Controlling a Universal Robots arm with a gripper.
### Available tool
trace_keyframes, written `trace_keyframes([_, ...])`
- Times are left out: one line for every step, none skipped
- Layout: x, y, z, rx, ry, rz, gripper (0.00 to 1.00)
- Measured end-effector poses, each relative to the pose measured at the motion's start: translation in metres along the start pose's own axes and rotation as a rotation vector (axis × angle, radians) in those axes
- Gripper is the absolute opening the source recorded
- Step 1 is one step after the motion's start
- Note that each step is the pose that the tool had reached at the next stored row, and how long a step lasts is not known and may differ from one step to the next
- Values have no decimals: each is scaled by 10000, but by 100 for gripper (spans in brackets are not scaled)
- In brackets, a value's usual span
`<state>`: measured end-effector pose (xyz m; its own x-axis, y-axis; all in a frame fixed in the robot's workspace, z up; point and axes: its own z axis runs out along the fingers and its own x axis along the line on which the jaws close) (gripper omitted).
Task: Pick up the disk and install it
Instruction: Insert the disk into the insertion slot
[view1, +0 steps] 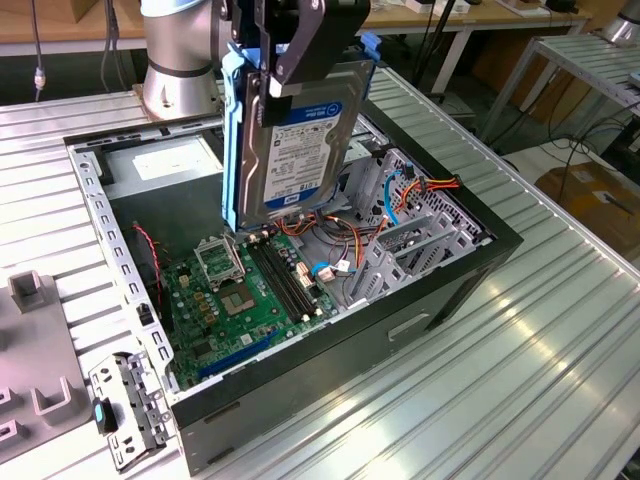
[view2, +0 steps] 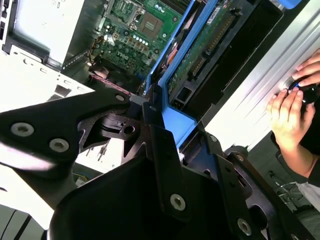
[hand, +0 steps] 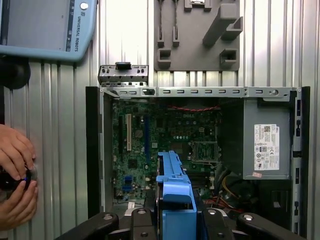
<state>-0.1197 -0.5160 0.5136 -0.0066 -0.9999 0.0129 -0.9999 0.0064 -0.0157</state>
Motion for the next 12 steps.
trace_keyframes([2, -7, 0, -1, -1, 0, 37])
trace_keyframes([3, -27, 0, -7, 0, 0, 37])
trace_keyframes([3, -44, 0, -10, 1, 0, 37])
trace_keyframes([3, -62, 1, -13, 0, 1, 37])
trace_keyframes([3, -83, 1, -17, 0, 1, 37])
trace_keyframes([3, -107, 2, -21, 0, 0, 37])
trace_keyframes([3, -131, 2, -24, 0, 0, 37])
trace_keyframes([3, -155, 3, -25, 0, -1, 37])
trace_keyframes([3, -177, 3, -26, 0, 0, 37])
trace_keyframes([3, -198, 3, -26, 0, -1, 37])
trace_keyframes([3, -214, 4, -26, 0, 0, 37])
trace_keyframes([3, -227, 4, -26, -1, 0, 37])
